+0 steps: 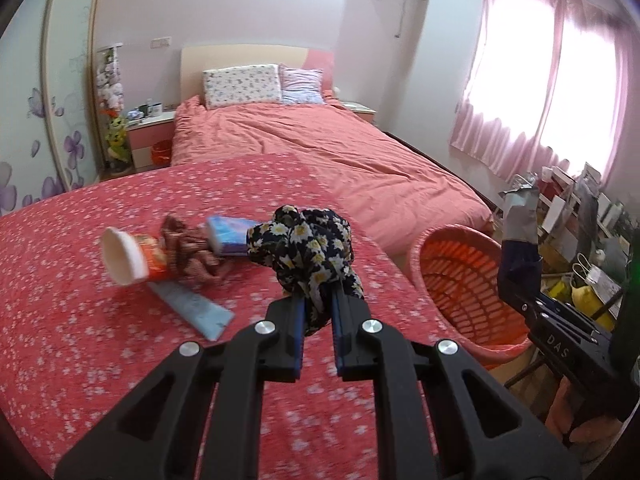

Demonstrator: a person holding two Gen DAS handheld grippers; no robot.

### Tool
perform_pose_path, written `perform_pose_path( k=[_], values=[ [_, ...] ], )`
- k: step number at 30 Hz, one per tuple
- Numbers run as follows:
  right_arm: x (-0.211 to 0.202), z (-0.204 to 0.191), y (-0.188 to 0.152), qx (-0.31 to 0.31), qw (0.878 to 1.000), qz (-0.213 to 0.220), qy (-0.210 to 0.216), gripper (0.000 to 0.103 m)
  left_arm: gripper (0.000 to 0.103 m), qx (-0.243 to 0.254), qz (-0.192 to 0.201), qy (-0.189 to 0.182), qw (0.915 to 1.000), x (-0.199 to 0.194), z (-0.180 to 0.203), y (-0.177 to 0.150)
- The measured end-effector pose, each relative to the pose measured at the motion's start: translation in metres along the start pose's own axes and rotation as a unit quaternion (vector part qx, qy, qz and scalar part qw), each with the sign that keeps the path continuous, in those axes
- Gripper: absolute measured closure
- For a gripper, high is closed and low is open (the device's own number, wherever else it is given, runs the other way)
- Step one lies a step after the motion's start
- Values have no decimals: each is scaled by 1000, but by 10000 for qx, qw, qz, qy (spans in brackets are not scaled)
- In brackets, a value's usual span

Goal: Collect trash
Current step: 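Carry the floral cloth and blue snack bag in both grippers to the orange basket, then open both grippers over the basket to drop the cloth and bag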

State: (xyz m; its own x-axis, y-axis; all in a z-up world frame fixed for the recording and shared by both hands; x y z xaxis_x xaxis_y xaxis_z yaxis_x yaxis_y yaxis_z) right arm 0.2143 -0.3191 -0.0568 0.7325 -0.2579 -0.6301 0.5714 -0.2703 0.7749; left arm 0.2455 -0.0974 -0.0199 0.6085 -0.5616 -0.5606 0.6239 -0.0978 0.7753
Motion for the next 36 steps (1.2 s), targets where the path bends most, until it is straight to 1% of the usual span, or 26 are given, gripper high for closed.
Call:
perform_pose_path(
  k=[9,17,19,28,35,36],
  values=[
    [9,40,8,272,9994,41,-209,76,91,125,-169,-474,9987,37,39,3],
    [30,69,7,540,9979,-124,-327,76,91,300,-398,-831,9953,76,80,-3],
    [34,76,6,586,9975,-159,-363,76,90,350,-450,-886,9944,83,84,-4],
    [47,98,10,691,9961,-224,-510,76,90,434,-770,-1196,9889,129,112,-11],
    [53,104,10,720,9953,-254,-589,76,90,438,-965,-1379,9848,157,127,-15],
    [54,104,10,728,9952,-263,-592,75,89,450,-988,-1398,9842,161,130,-16]
  ],
)
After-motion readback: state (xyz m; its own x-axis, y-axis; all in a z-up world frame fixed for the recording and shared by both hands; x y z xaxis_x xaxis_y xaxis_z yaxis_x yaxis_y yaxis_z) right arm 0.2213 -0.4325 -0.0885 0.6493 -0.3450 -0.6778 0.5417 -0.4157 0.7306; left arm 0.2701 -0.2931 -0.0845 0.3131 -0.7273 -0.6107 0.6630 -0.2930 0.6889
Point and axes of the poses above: each gripper's, at about its wrist camera, not at the fingertips, and x roughly the way its jaws point, z to its right, y to its top, the point moved 7 cm from there along x, roughly the way its jaws point, and after that the axes turned 15 degrees about -y, right-handed, at the moved point
